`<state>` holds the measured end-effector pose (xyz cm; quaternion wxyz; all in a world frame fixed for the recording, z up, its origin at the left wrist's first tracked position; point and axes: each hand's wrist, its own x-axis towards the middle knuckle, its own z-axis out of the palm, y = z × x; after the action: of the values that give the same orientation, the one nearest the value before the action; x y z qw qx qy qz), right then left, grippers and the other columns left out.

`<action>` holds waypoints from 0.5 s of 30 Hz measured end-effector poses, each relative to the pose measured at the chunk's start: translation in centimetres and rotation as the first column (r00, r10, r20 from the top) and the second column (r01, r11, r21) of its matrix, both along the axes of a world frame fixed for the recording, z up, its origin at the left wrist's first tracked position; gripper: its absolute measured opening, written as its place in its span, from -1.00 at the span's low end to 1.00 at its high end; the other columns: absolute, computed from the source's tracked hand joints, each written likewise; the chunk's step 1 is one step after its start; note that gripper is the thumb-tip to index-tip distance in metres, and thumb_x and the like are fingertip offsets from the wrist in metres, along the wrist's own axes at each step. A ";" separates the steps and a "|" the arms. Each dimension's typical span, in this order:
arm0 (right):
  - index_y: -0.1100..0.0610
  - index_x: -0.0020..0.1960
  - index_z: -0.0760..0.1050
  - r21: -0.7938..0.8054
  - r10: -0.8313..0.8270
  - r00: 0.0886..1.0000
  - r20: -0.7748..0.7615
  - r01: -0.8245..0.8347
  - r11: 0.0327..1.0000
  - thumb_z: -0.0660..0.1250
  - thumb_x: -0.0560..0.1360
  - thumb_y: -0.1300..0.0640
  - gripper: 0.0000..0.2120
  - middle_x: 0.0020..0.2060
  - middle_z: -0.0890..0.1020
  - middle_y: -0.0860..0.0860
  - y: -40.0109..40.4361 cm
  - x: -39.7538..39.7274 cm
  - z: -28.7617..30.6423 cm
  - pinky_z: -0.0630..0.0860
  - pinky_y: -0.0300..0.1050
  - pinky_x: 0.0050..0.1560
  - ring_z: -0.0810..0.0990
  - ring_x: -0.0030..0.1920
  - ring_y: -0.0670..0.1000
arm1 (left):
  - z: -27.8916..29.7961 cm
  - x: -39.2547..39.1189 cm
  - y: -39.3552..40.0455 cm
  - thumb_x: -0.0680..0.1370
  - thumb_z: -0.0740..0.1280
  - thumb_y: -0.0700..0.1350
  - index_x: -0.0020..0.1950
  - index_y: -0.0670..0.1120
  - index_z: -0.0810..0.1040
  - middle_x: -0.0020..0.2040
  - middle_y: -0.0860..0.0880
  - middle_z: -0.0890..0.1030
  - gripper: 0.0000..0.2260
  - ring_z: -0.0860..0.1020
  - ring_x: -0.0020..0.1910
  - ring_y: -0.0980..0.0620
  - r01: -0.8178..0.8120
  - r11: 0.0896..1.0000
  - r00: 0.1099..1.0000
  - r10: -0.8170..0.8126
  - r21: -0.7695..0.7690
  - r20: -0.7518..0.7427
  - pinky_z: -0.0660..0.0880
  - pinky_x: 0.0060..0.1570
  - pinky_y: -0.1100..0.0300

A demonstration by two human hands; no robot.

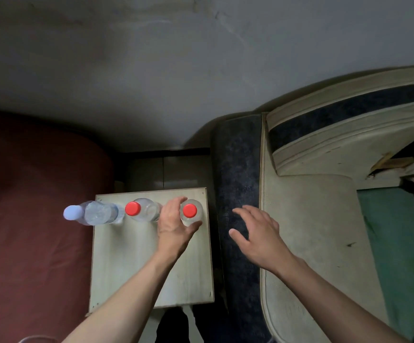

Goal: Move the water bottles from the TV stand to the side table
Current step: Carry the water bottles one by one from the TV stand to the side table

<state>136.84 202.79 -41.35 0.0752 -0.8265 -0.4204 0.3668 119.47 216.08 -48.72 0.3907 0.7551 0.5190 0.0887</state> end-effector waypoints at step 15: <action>-0.09 0.50 0.26 0.089 -0.026 0.994 0.104 0.017 0.996 0.19 0.56 -0.17 -0.47 0.49 0.30 -0.08 3.0 -3.4 6.5 0.14 0.03 0.49 0.20 0.50 0.00 | 8.4 -4.0 0.2 0.46 0.42 0.22 0.49 0.00 0.31 0.37 0.04 0.44 -0.32 0.41 0.36 -0.01 0.218 0.974 0.958 -0.203 0.055 -0.202 0.44 0.25 0.07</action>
<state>133.49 205.78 -34.83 0.0934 -0.8450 -0.4307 0.3029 115.52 216.31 -40.34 0.3162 0.8255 0.4675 -0.0080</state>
